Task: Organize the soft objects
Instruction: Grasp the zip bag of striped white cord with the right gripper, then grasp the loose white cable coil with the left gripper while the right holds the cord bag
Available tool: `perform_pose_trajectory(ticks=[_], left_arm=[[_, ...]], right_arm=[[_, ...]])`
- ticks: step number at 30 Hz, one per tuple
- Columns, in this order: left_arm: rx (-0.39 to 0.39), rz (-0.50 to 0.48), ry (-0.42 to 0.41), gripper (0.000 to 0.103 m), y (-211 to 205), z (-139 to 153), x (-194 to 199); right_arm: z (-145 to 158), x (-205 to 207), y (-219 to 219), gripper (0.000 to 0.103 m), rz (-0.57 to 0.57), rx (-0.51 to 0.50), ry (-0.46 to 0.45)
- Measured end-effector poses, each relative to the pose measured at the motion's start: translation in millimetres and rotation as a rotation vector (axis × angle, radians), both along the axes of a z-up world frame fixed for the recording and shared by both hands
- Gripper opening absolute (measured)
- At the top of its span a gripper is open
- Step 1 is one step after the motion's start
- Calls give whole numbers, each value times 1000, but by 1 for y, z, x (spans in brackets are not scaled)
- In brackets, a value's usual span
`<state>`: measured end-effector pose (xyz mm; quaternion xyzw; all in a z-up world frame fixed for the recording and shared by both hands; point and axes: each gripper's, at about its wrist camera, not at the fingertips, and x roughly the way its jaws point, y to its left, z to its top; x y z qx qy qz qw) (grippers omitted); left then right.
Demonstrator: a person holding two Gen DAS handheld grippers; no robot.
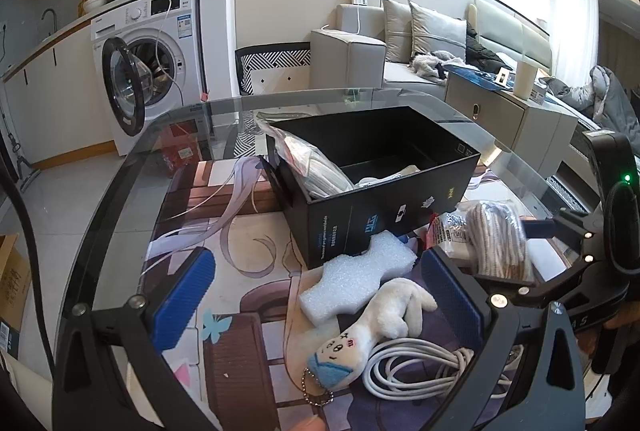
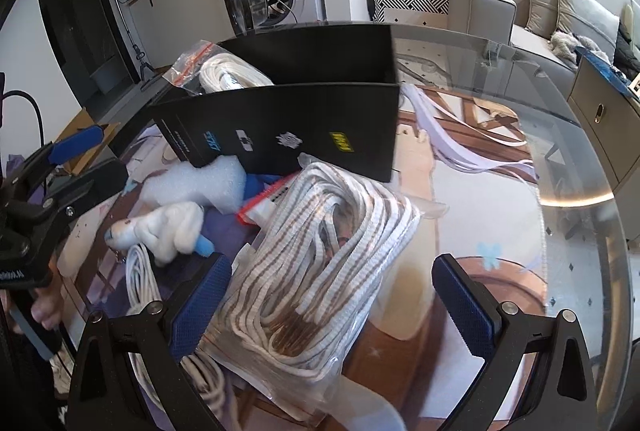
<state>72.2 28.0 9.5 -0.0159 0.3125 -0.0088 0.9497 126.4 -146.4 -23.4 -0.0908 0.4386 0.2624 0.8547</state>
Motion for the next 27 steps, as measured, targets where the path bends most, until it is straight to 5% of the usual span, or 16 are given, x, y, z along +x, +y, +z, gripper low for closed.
perform_pose_trajectory(ticks=[4, 16, 27], left_arm=[[1, -5, 4, 103, -2, -1, 1], [3, -6, 14, 103, -2, -3, 2], [2, -26, 11, 103, -3, -1, 1]], right_arm=[[1, 0, -7, 95, 4, 13, -5], [15, -10, -2, 49, 71, 39, -48], [41, -23, -7, 46, 95, 118, -116]])
